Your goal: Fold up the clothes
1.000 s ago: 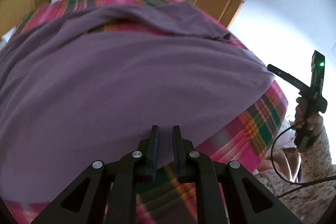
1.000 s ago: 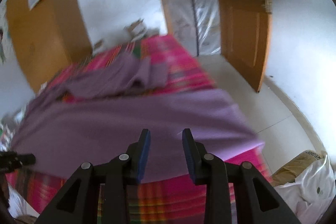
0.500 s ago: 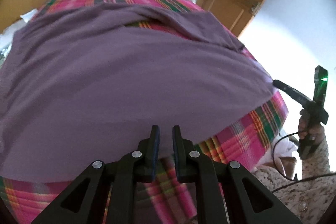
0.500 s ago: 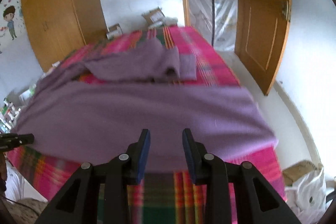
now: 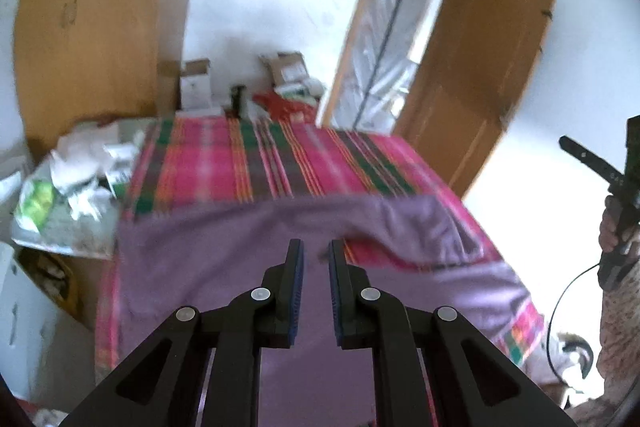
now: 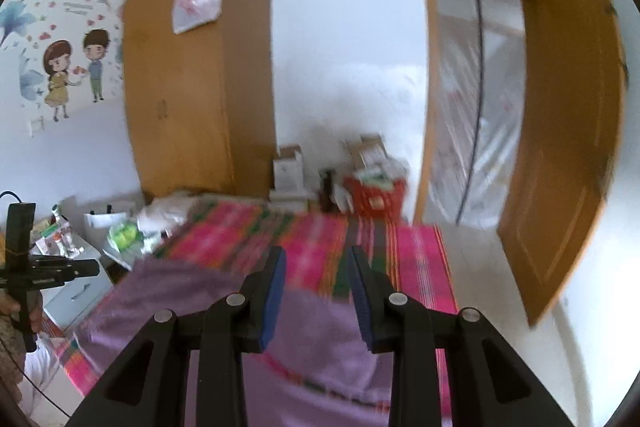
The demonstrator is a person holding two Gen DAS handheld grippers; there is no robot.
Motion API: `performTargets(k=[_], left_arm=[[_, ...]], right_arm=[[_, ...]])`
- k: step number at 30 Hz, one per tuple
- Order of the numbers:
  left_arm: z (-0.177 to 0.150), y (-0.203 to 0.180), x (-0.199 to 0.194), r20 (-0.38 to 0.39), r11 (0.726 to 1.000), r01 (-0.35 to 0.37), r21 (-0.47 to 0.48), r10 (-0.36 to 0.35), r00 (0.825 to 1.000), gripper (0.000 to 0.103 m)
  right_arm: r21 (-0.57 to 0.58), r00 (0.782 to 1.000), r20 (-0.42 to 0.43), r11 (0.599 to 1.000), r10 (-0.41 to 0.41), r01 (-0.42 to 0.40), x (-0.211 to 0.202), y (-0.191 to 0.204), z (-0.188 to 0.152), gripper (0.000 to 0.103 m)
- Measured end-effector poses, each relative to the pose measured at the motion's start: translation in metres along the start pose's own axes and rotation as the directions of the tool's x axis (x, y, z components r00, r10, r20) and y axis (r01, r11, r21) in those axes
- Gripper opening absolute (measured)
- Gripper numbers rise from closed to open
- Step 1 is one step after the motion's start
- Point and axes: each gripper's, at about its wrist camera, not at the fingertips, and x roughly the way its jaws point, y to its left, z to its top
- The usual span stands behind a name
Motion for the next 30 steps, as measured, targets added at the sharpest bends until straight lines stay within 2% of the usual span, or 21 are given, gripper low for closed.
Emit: performTargets(k=[3,7,9,14,18,22,27,30], left_arm=[[0.039,0.012,0.001,0.02,1.0,-0.018,-0.013,0.019,1.0,0.013],[0.08,0.029,0.016,0.023,0.997,-0.071,0.016,0.071,0.997,0.013],[0.096,0.04,0.032,0.002,0.996,-0.088,0.021,0.088,0.996,0.013],[0.084,0.068,0.095,-0.131,0.996,-0.085,0.032,0.089,0.987,0.013],[0.061,0.084,0.155,-0.266,0.996,-0.062,0.072,0.079,0.961,0.013],[0.043,0.094,0.198,-0.364,0.993,-0.052,0.104,0.087,0.927,0.013],[0.027,0.104,0.237,-0.434,0.986,-0.07,0.154,0.131,0.891,0.013],[0.021,0.112,0.249,-0.464,0.988,-0.063,0.139,0.121,0.877,0.013]], right_arm=[[-0.025,0.999,0.027,0.999,0.025,-0.025,0.023,0.017,0.051,0.032],[-0.034,0.998,0.028,0.998,0.053,-0.052,0.067,0.035,0.088,0.034],[-0.037,0.996,-0.006,0.996,0.084,-0.084,0.095,0.041,0.088,0.035],[-0.048,0.972,-0.168,0.983,0.165,-0.175,0.184,0.057,0.054,0.035],[-0.048,0.93,-0.32,0.977,0.183,-0.209,0.257,0.06,0.014,0.035],[-0.065,0.865,-0.46,0.964,0.201,-0.259,0.317,0.059,-0.028,0.035],[-0.1,0.794,-0.577,0.949,0.191,-0.3,0.359,0.065,-0.07,0.035],[-0.129,0.772,-0.607,0.935,0.19,-0.332,0.375,0.069,-0.087,0.035]])
